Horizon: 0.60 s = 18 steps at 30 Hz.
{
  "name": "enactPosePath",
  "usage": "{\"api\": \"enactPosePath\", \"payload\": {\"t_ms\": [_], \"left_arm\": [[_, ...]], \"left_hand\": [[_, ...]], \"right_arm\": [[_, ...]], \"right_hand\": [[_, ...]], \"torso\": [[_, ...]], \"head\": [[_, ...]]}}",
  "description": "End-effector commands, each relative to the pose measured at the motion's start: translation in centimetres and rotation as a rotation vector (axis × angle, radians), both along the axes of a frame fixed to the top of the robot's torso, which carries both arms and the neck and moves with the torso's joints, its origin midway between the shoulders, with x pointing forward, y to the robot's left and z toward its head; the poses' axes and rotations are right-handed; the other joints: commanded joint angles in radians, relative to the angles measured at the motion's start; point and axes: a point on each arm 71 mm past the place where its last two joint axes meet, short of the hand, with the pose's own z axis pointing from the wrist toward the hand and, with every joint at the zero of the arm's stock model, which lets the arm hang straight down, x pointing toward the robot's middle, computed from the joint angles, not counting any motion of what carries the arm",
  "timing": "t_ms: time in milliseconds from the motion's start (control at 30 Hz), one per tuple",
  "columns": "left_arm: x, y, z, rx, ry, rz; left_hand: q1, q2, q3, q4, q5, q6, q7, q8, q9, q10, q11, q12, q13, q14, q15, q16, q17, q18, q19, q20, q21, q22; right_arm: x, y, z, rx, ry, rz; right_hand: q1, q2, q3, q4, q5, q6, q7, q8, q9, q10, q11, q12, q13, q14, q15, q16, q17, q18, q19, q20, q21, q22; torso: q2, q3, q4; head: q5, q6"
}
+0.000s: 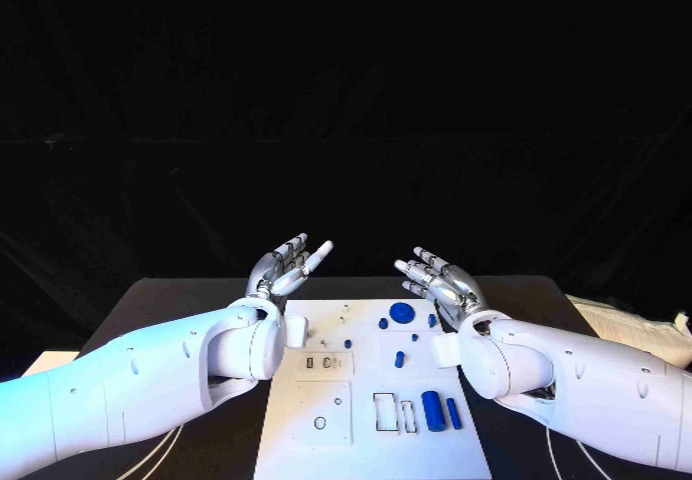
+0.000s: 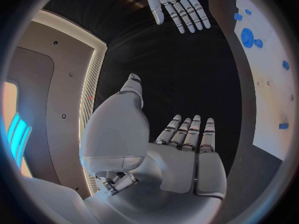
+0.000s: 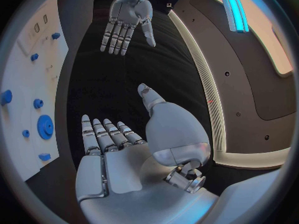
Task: Assemble the parts on the task board
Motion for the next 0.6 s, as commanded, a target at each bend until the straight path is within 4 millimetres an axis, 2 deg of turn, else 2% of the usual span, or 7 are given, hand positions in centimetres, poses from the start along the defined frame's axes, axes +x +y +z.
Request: {"api": "enactPosePath", "payload": {"t_ms": [33,167,233,267,433,500,600], "left_arm": [[0.0,-0.4,0.1,-0.039,0.003,-0.049],[0.0,-0.4,0.1,-0.039,0.003,-0.049],[0.0,-0.4,0.1,-0.039,0.003,-0.049],[0.1,1.1,0.3,-0.042,-0.020,-0.035],[-0.1,1.7,0.5,-0.042,-0.037,-0.027],[-0.3,2.0,0.6,-0.040,-0.042,-0.030],[-0.7,2.5,0.9,-0.035,-0.048,-0.046]], "left_hand": [[0.032,0.000,0.003,0.008,0.005,0.014,0.054,0.006,0.002,0.016,0.006,0.004,0.002,0.019,0.005,0.008,0.003,0.015,0.007,0.012,0.008,0.003],[0.065,0.038,0.055,0.006,0.006,0.080,0.077,0.017,0.009,0.090,0.029,0.015,0.009,0.113,0.022,0.026,0.015,0.017,0.060,0.028,0.021,0.011],[0.080,0.064,0.081,0.004,0.020,0.125,0.084,0.023,0.013,0.141,0.037,0.021,0.013,0.191,0.028,0.043,0.024,0.017,0.109,0.033,0.034,0.018],[0.089,0.079,0.092,0.002,0.026,0.162,0.086,0.030,0.016,0.185,0.043,0.028,0.017,0.272,0.031,0.063,0.034,0.016,0.170,0.035,0.051,0.028],[0.129,0.119,0.104,-0.012,0.026,0.371,0.084,0.058,0.028,0.506,0.072,0.068,0.033,0.542,0.045,0.126,0.053,0.004,0.526,0.033,0.146,0.067],[0.145,0.130,0.102,-0.028,0.023,0.517,0.087,0.087,0.041,0.662,0.044,0.107,0.047,0.631,0.018,0.156,0.065,0.019,0.617,0.023,0.179,0.077],[0.163,0.145,0.094,-0.055,0.023,0.607,0.070,0.107,0.045,0.757,0.013,0.125,0.050,0.751,-0.022,0.188,0.095,0.022,0.752,-0.014,0.225,0.091]], "right_arm": [[-0.4,1.3,-0.2,0.001,0.013,0.192],[-0.4,1.4,-0.4,0.000,0.019,0.225],[-0.5,1.4,-0.4,0.000,0.020,0.227],[0.8,-1.2,0.9,-0.145,-0.167,0.097],[1.2,-1.7,1.8,-0.227,-0.251,0.099],[1.3,-1.9,2.2,-0.264,-0.286,0.104],[1.6,-2.2,3.2,-0.339,-0.355,0.122]], "right_hand": [[0.098,-0.001,0.022,-0.064,0.025,0.141,0.163,0.026,0.016,0.188,0.004,0.034,0.016,0.196,-0.002,0.034,0.017,0.040,0.156,0.003,0.049,0.027],[0.148,-0.009,0.040,-0.106,0.038,0.417,0.135,0.084,0.046,0.565,-0.035,0.108,0.044,0.560,-0.049,0.106,0.042,0.090,0.394,0.001,0.135,0.063],[0.158,-0.012,0.047,-0.117,0.036,0.504,0.122,0.098,0.052,0.633,-0.049,0.118,0.043,0.633,-0.064,0.117,0.043,0.106,0.425,0.001,0.148,0.065],[0.164,-0.012,0.054,-0.124,0.034,0.557,0.115,0.106,0.054,0.661,-0.057,0.119,0.040,0.661,-0.073,0.120,0.041,0.114,0.445,0.001,0.156,0.065],[0.169,-0.021,0.095,-0.149,0.022,0.702,0.098,0.102,0.047,0.752,-0.080,0.096,0.033,0.768,-0.100,0.116,0.037,0.125,0.524,-0.013,0.181,0.061],[0.164,-0.028,0.118,-0.157,0.017,0.729,0.092,0.092,0.043,0.784,-0.086,0.080,0.032,0.808,-0.111,0.110,0.036,0.124,0.557,-0.025,0.191,0.059],[0.155,-0.036,0.161,-0.165,0.016,0.772,0.081,0.082,0.043,0.841,-0.100,0.065,0.032,0.873,-0.133,0.107,0.038,0.124,0.617,-0.047,0.211,0.058]], "torso": [[0.000,-0.0003,0.0000],[0.000,-0.0003,0.0000],[0.000,-0.0003,0.0000],[0.013,-0.0060,0.0074],[0.025,-0.0063,0.0106],[0.033,-0.0056,0.0115],[0.047,-0.0046,0.0111]], "head": [[0.000,0.000],[0.000,0.000],[0.000,0.000],[-0.010,-0.009],[-0.011,-0.012],[-0.016,-0.013],[-0.018,-0.014]]}}
